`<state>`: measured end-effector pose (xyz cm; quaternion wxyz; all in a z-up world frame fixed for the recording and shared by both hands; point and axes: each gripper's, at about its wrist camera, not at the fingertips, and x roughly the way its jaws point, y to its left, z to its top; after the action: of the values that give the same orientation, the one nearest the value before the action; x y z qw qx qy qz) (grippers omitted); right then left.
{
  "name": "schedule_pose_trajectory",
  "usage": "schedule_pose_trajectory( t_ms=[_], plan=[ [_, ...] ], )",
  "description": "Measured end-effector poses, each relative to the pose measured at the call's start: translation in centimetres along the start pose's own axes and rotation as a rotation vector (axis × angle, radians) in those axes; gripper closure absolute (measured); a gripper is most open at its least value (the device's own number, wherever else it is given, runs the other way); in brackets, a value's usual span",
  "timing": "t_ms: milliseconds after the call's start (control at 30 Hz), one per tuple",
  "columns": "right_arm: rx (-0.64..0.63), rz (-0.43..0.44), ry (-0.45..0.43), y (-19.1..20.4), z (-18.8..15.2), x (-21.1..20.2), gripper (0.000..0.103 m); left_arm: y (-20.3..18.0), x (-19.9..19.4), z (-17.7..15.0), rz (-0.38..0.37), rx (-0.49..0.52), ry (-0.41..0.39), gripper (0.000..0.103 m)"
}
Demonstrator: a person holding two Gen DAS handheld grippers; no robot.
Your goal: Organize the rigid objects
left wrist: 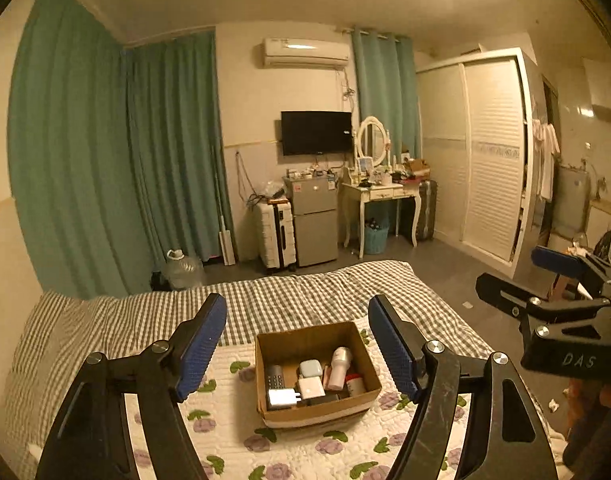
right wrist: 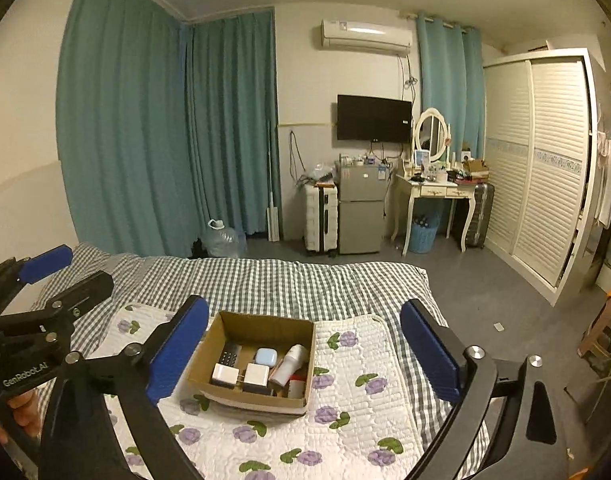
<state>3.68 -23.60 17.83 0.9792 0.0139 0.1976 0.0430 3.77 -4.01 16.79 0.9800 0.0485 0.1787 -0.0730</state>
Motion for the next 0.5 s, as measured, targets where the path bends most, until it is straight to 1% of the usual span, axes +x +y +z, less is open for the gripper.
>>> schedule_pose_trajectory(
  t_ms=[133, 267, 333, 400, 467, 500],
  plan=[
    [0.015, 0.01, -0.008, 0.5, -2.7, 0.2, 0.0, 0.7, 0.3, -3.4, 0.041, -0.05, 0.026, 0.027],
    [0.028, 0.017, 0.019, 1.1, -6.2, 1.4, 0.0, 1.2, 0.9, -7.3, 0.092, -0.073, 0.066, 0.027],
    [0.015, 0.006, 0.036, 1.4, -7.9, 2.2, 0.0, 1.3, 1.1, -8.7, 0.099, -0.081, 0.086, 0.027],
    [0.003, -0.003, 0.066, 1.9, -9.8, 3.2, 0.0, 1.0, 1.2, -10.4, 0.1, -0.064, 0.1, 0.027],
    [0.002, 0.001, 0.091, 2.2, -11.4, 4.0, 0.0, 1.1, 1.1, -11.3, 0.106, -0.061, 0.113, 0.027],
    [0.001, 0.005, 0.111, 2.4, -12.0, 4.3, 0.0, 1.3, 1.1, -11.7, 0.103, -0.075, 0.124, 0.027]
  ],
)
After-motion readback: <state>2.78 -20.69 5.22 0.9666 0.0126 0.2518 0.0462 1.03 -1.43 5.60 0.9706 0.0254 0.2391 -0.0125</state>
